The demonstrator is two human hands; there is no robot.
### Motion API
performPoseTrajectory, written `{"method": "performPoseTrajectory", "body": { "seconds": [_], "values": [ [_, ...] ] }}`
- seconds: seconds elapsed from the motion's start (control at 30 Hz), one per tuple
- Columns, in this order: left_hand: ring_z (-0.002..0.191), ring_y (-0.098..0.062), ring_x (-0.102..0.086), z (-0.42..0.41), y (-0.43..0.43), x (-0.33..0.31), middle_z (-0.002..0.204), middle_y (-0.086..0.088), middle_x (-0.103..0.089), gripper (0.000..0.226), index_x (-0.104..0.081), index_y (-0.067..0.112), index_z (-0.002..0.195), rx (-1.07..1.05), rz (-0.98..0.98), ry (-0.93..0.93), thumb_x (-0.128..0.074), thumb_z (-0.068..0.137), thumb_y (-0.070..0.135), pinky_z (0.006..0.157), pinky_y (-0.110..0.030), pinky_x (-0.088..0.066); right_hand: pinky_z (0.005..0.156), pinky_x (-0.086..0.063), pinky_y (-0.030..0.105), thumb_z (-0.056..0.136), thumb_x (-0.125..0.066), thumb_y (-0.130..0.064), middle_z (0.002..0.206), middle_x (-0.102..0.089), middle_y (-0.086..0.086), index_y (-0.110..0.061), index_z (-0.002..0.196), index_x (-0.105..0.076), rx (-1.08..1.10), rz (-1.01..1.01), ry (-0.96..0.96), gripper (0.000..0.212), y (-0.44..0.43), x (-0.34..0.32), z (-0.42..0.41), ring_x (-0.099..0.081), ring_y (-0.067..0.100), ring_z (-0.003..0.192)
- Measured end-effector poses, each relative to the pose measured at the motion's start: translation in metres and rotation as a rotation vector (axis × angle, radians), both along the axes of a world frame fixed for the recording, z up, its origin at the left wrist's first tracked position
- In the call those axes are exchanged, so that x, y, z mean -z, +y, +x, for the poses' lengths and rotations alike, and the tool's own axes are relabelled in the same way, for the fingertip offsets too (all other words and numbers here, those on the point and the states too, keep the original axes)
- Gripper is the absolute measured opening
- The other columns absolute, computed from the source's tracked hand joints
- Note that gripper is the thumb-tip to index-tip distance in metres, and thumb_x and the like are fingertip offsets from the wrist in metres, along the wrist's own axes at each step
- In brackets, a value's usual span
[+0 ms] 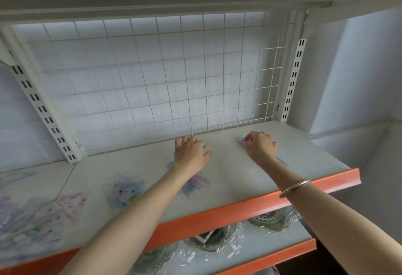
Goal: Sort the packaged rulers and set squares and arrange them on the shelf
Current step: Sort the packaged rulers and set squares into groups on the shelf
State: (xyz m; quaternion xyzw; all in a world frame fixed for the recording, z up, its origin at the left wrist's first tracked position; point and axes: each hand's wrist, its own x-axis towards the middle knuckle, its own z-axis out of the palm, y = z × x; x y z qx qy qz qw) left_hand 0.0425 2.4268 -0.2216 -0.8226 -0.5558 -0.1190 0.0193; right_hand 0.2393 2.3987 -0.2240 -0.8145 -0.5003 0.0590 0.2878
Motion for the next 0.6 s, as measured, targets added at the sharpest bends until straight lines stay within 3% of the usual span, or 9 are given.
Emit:
{"method": "performPoseTrajectory", "body": {
  "seconds": [0.23,0.6],
  "values": [
    [0.133,-0.023,-0.031,-0.097,-0.014,-0.008,0.138,0.001,-0.047,0.041,-0.054,0.026,0.129,-0.138,-0.012,0.011,-0.044,0.095,0.047,0.116,-0.043,-0.006,0.095,-0.028,0.037,0.089,-0.054,-0.025,0.120,-0.056,0.005,-0.020,0.112,-0.062,-0.283,-0.036,-0.090,0.025,0.007,-0.007,-0.098,-0.044,0.025,0.118],
    [0.130,-0.023,-0.035,-0.294,-0.047,-0.022,0.137,0.002,-0.047,0.039,-0.053,0.029,0.130,-0.322,-0.037,0.015,-0.046,0.094,0.044,0.107,-0.036,-0.020,0.100,-0.028,0.041,0.091,-0.054,-0.029,0.123,-0.057,0.004,-0.022,0.111,-0.062,-0.525,-0.051,-0.122,0.022,0.003,-0.016,-0.288,-0.045,0.023,0.119]
  ]
}}
